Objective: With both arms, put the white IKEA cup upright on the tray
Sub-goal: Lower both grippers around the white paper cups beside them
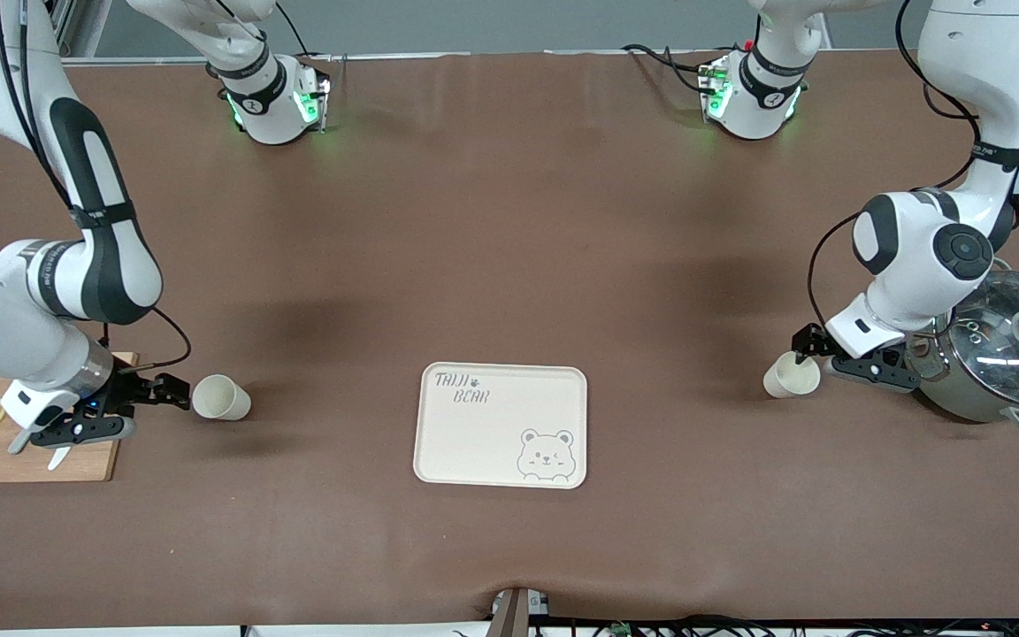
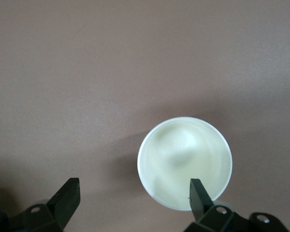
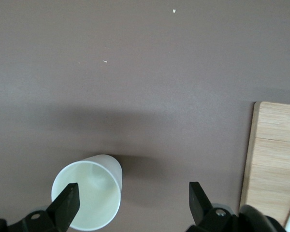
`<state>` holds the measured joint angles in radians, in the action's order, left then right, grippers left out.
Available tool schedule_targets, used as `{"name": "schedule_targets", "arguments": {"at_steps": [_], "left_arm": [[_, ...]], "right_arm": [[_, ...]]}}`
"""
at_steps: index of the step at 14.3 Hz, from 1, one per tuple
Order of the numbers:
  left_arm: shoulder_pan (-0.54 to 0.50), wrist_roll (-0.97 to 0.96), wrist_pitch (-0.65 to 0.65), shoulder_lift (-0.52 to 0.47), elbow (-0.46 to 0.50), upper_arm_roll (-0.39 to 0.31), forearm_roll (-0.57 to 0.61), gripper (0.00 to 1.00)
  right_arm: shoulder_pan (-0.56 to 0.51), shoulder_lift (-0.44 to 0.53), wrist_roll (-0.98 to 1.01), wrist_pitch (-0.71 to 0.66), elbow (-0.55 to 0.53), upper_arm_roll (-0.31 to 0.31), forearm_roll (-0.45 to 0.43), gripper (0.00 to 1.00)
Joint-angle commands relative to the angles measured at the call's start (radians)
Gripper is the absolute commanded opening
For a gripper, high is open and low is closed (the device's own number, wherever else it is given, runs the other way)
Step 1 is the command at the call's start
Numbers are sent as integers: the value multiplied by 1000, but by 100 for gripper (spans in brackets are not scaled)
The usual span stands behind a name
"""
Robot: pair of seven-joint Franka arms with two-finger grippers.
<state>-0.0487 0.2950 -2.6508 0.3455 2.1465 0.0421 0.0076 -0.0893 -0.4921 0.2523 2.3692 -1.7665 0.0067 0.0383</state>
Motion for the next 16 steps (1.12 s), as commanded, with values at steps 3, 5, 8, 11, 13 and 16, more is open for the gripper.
{"name": "schedule_targets", "arguments": {"at_steps": [3,5,8,11,13,16], "left_arm": [[0,21,-8,62,-63,1,-8,100],[0,23,-14,78,-76,1,-6,100],[0,23,-14,101,-94,1,-6,100],[0,24,-14,116,-108,1,-6,100],[10,-8,-14,122,-109,4,-41,66],[9,-5,-5,125,-106,2,-67,0]], "right_arm": [[-7,-25,16,39,-1,10,0,100],[-9,-31,16,44,-1,12,0,100],[-7,-40,16,80,-20,12,0,100],[-1,-39,16,195,-89,13,0,100],[-1,-37,18,216,-110,13,2,100],[-1,-36,19,216,-116,13,2,100]]}}
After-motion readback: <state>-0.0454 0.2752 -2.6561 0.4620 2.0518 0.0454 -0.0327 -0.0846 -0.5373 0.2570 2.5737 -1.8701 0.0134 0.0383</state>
